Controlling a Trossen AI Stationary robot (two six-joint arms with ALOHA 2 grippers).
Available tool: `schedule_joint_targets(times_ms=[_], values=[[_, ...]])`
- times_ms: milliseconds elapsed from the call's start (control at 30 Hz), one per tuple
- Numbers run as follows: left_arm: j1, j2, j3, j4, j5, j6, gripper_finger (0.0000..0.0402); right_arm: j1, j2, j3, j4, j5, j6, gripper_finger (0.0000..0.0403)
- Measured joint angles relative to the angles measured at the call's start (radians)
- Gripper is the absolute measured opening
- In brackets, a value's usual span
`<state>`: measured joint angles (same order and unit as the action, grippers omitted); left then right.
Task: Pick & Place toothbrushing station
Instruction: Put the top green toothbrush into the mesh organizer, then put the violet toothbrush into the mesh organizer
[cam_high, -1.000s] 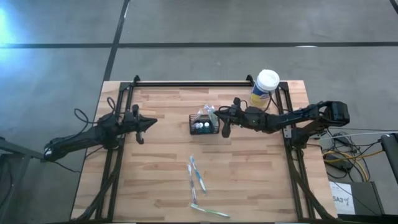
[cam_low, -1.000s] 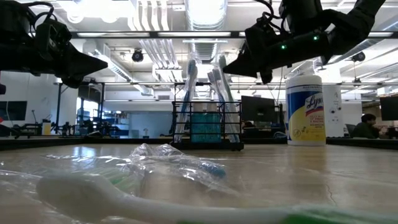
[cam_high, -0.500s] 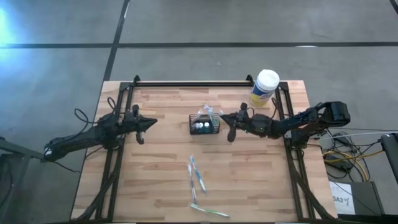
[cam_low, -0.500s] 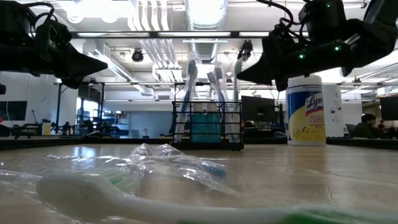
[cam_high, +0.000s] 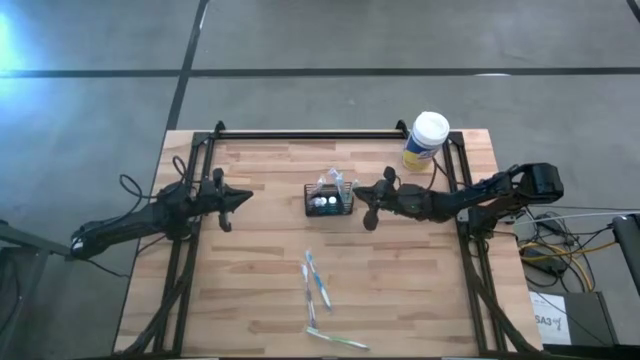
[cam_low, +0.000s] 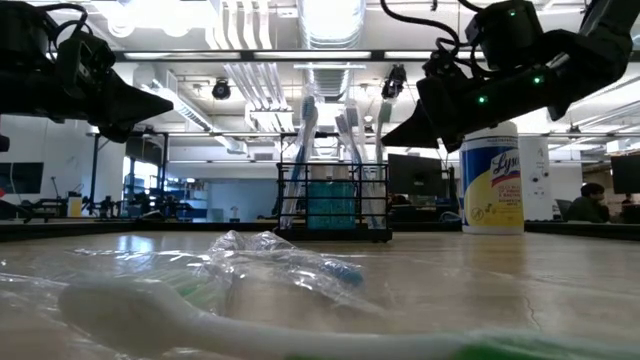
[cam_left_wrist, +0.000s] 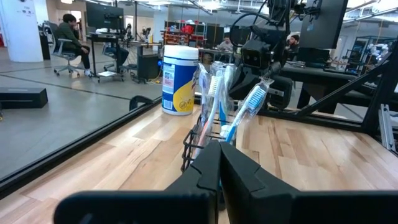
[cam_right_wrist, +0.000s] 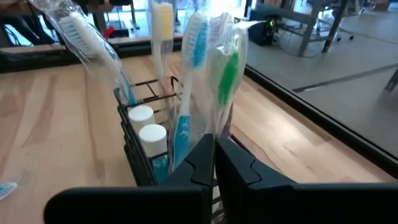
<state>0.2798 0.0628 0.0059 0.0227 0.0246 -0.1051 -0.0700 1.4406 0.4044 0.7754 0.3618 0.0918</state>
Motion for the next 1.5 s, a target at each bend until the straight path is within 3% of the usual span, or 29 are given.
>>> schedule_joint_targets(times_ms=[300,500,700,900,1167,1233,1367,1500], values=[[0.0,0.0,0.0,0.0,0.0,0.0,0.001,0.0,-0.001,0.033,-0.079,-0.003,0.025,0.0017],[0.0,0.0,0.0,0.0,0.0,0.0,0.0011,0.0,-0.005,0.137,-0.372,0.002,0.089,0.0092],[0.0,0.0,0.0,0.0,0.001,0.0,0.001,0.002,-0.031,0.198,-0.442,0.004,0.086,0.0167],[0.0,0.0,0.0,-0.001,0.002,-0.003,0.001,0.012,-0.152,0.183,-0.489,0.005,0.085,0.0194],[0.0,0.001,0.0,-0.001,0.057,-0.009,0.001,0.049,-0.46,0.103,-0.578,-0.001,-0.016,0.0184],[0.0,0.001,0.0,-0.001,0.064,-0.009,0.001,0.061,-0.552,0.061,-0.547,-0.063,-0.07,0.0171],[0.0,0.002,0.0,-0.001,0.065,-0.006,0.001,0.066,-0.706,-0.019,-0.459,-0.241,-0.133,0.0122],[0.0,0.002,0.0,0.003,0.069,-0.005,0.001,0.056,-0.846,-0.09,-0.445,-0.272,-0.176,0.0059]])
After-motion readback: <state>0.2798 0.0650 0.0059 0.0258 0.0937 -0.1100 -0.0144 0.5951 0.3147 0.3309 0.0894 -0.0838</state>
